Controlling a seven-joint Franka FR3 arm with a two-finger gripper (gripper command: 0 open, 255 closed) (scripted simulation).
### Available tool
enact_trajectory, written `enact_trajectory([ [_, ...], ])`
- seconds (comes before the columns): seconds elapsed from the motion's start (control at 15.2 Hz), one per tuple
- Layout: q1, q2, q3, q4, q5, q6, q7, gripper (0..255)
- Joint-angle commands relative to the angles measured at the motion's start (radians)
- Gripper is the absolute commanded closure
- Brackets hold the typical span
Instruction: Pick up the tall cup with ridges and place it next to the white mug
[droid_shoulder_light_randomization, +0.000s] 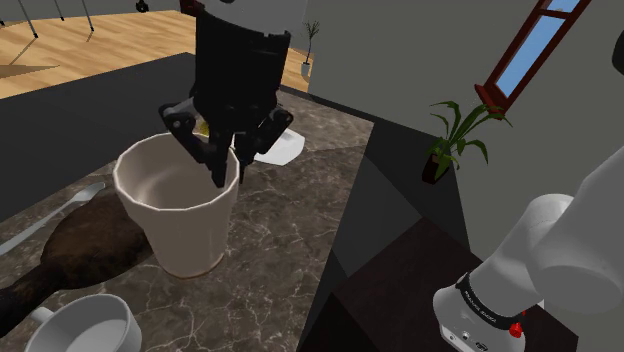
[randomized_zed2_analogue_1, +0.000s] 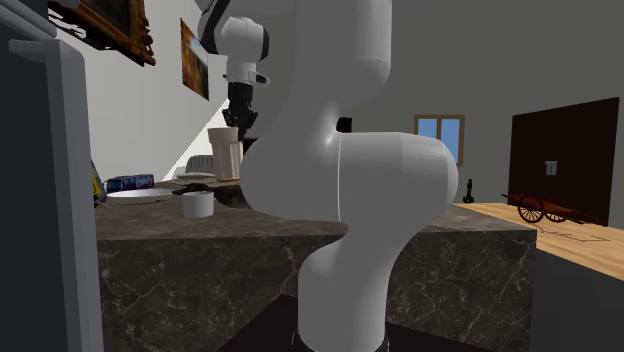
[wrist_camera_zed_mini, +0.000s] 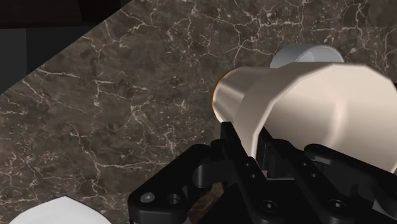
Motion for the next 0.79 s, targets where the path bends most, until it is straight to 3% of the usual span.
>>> enact_trajectory([
  [0.0,0.001,0.001,0.000,-0.026,0.000,0.028,0.000,255],
  [0.73,0.002,0.007,0.001,-0.168,-0.003,0.175,-0.003,255],
])
